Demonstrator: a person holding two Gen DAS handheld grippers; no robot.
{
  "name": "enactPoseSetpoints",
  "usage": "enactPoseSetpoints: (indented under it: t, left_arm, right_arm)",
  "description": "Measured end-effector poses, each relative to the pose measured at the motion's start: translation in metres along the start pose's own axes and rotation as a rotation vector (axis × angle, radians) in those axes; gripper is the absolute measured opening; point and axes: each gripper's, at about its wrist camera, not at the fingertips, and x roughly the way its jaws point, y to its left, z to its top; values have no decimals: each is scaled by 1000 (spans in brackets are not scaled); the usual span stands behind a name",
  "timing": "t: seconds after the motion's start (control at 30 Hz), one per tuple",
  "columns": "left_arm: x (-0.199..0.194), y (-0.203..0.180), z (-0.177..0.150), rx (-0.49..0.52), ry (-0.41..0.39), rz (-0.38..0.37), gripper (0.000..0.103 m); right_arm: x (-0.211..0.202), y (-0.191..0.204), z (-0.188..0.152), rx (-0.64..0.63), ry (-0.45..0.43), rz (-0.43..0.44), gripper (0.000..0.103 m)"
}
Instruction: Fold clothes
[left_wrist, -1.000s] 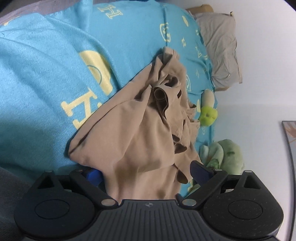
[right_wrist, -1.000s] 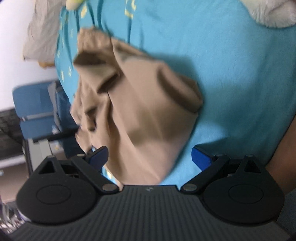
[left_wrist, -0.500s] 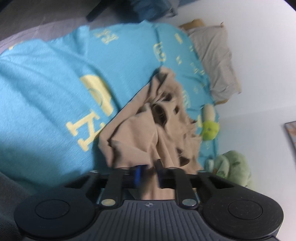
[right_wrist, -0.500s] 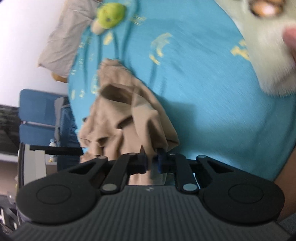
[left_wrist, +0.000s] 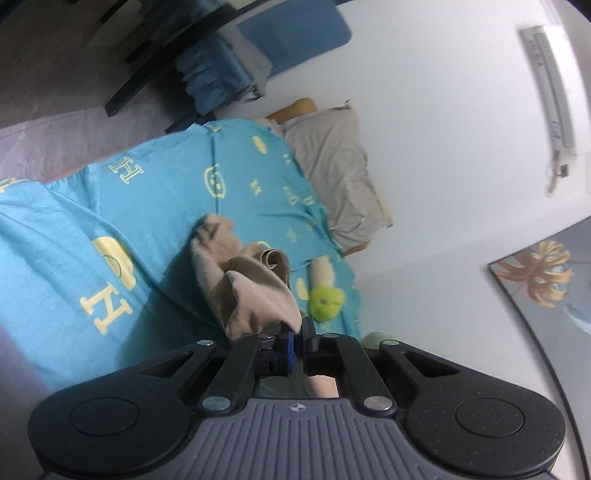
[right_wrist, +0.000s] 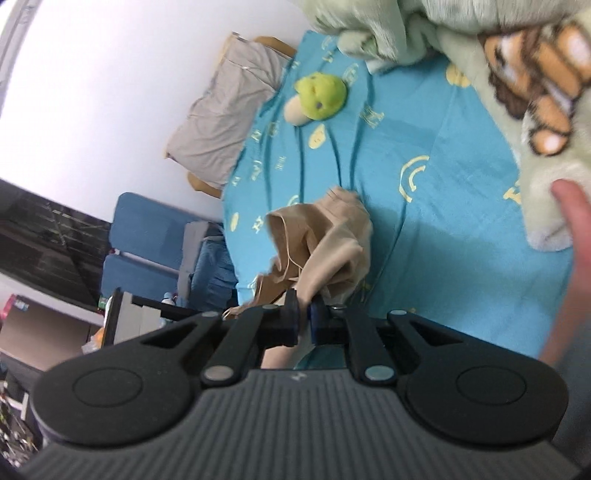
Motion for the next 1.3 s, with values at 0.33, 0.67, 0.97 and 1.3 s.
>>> enactPoseSetpoints:
  t: [0.33,0.67,0.97,1.3]
  left_arm:
    - [-80,-17,-28,31,16,24,4]
    - [8,-30,14,132,35,204,6]
    - [149,1,53,323,68,353,7]
    - [201,42,57,406,119,403,7]
  right_arm:
    - [-74,-12,-31,-2,-11,31,9]
    - [21,11,8,-60,27,-55,9]
    - [161,-4,41,-60,133,-176,10]
    - [207,-31,40,-31,226,-218,11]
